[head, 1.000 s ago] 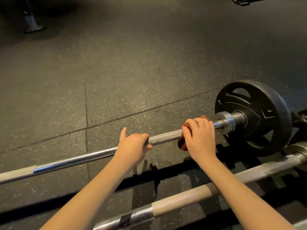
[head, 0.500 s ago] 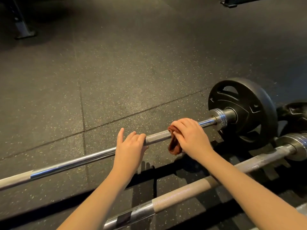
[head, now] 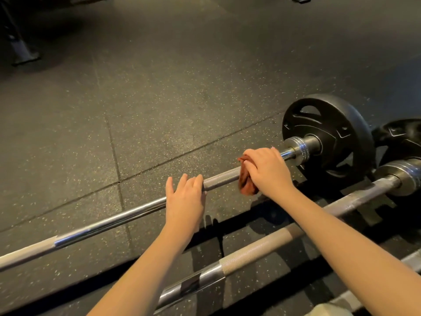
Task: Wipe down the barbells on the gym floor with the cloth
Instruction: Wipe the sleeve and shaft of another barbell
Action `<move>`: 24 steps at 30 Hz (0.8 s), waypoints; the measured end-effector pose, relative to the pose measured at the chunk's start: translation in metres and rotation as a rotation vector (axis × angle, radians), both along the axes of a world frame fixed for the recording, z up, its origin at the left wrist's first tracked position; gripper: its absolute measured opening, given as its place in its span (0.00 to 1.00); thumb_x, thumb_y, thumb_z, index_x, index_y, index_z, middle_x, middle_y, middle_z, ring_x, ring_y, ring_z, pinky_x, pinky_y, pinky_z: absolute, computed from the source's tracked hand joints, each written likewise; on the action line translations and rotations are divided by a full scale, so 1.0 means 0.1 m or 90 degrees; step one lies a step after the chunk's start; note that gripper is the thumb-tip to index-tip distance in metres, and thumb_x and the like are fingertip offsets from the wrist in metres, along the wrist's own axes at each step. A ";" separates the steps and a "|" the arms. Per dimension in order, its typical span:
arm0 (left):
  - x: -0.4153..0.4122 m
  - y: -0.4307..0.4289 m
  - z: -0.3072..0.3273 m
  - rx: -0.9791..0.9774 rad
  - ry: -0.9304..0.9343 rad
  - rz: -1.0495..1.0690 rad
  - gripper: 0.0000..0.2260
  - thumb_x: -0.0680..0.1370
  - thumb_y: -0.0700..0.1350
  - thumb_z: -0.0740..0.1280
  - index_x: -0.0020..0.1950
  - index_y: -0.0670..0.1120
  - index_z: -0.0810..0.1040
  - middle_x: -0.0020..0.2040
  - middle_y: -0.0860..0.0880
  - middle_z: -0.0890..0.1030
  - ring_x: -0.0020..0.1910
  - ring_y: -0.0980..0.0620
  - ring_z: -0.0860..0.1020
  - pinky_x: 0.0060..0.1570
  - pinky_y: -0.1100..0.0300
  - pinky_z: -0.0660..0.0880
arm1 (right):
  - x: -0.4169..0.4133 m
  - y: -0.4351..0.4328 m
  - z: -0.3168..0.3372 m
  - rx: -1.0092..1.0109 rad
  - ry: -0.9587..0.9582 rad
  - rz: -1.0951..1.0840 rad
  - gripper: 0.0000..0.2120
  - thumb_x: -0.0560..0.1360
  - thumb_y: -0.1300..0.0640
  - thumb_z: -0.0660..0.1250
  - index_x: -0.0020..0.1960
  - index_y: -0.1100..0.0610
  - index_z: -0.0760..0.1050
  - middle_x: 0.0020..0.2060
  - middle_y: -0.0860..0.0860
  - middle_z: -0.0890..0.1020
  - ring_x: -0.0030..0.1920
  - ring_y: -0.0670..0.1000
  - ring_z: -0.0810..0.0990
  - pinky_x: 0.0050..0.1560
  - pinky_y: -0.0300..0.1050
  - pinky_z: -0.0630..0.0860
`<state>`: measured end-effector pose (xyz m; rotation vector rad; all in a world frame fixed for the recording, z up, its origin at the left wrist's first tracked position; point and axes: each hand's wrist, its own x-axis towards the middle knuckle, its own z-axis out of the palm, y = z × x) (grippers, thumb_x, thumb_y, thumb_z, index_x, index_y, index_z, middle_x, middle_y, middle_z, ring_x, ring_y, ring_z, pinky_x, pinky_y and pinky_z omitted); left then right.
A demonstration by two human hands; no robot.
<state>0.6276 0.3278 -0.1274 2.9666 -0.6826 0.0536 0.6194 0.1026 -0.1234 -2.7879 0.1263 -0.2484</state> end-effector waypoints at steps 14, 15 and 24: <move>-0.11 0.55 0.20 -0.002 0.056 0.014 0.19 0.81 0.48 0.60 0.72 0.48 0.68 0.71 0.52 0.72 0.75 0.46 0.61 0.72 0.40 0.45 | -0.02 0.70 -0.04 0.048 -0.010 -0.110 0.09 0.80 0.53 0.60 0.59 0.52 0.74 0.52 0.49 0.78 0.59 0.54 0.72 0.65 0.55 0.66; -0.13 0.57 0.22 0.007 0.061 0.013 0.20 0.82 0.48 0.58 0.74 0.49 0.65 0.73 0.53 0.69 0.76 0.48 0.58 0.72 0.41 0.43 | -0.05 0.87 -0.07 0.052 -0.023 -0.093 0.10 0.80 0.54 0.61 0.59 0.53 0.74 0.52 0.49 0.78 0.60 0.55 0.71 0.65 0.55 0.66; -0.13 0.76 0.26 0.037 0.080 -0.028 0.23 0.83 0.48 0.55 0.77 0.52 0.55 0.77 0.55 0.60 0.77 0.50 0.52 0.73 0.42 0.41 | 0.10 0.92 0.05 -0.074 0.075 -0.039 0.11 0.81 0.51 0.56 0.58 0.50 0.74 0.52 0.49 0.79 0.58 0.54 0.73 0.60 0.49 0.63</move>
